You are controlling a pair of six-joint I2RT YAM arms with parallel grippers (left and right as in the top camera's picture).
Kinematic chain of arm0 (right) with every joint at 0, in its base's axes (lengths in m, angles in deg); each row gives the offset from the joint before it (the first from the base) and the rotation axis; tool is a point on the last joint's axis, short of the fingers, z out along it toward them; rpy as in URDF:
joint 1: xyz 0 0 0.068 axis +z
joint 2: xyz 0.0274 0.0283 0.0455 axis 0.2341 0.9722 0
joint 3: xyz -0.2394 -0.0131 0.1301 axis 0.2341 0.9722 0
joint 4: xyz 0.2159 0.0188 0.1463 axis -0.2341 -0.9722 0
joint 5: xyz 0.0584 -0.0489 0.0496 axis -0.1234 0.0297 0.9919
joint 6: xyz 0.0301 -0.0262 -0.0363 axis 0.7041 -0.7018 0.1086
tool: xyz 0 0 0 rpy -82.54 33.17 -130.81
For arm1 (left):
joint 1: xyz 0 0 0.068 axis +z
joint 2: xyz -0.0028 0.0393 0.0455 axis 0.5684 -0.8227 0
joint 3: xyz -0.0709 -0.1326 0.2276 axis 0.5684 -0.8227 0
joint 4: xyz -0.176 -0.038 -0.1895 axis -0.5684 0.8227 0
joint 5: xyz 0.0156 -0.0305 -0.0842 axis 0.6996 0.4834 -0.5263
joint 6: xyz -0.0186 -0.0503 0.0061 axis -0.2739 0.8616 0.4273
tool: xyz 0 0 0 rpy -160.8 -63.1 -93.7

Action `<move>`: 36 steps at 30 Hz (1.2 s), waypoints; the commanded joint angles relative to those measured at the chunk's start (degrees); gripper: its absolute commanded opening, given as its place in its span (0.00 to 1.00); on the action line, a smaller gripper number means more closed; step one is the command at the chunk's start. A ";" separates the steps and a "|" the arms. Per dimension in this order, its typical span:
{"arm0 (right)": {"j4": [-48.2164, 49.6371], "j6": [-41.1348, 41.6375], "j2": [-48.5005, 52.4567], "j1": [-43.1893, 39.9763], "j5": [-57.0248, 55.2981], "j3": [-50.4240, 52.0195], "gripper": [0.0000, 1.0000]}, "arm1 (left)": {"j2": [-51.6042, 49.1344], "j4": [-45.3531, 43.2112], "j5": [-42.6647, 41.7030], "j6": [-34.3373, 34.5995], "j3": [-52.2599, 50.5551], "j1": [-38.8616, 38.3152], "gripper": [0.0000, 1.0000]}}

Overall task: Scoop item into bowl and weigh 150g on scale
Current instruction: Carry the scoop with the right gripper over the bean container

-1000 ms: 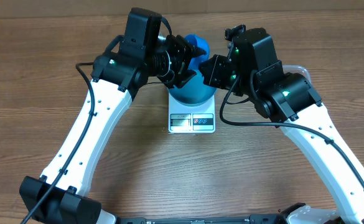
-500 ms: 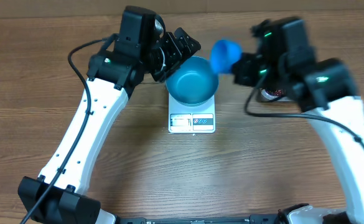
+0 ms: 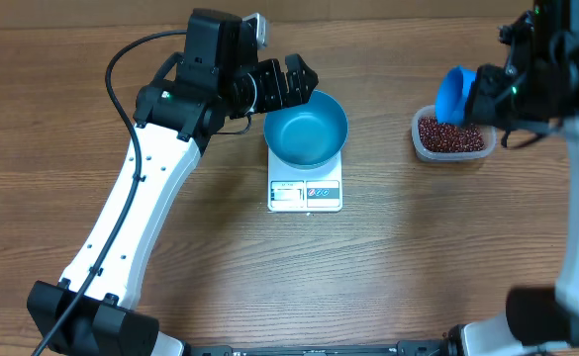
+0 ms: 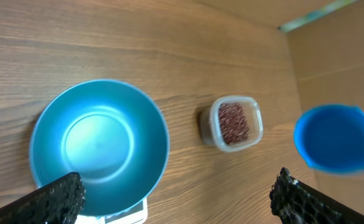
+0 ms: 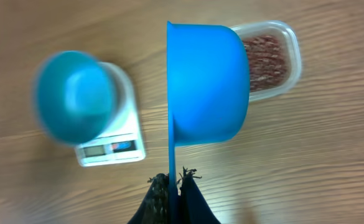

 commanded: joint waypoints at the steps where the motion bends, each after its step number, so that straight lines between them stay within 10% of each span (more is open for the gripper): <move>1: 0.11 -4.39 4.13 -2.49 -4.33 0.26 0.04 | -0.02 1.22 1.01 -4.02 0.81 0.26 1.00; 16: 2.14 -15.56 16.24 -6.23 -6.62 0.33 0.04 | -0.02 5.86 3.93 -19.37 0.79 0.24 1.00; 36: 5.88 -26.49 20.48 -6.23 -11.82 3.78 0.04 | -0.02 8.52 5.86 -20.61 0.76 0.20 0.99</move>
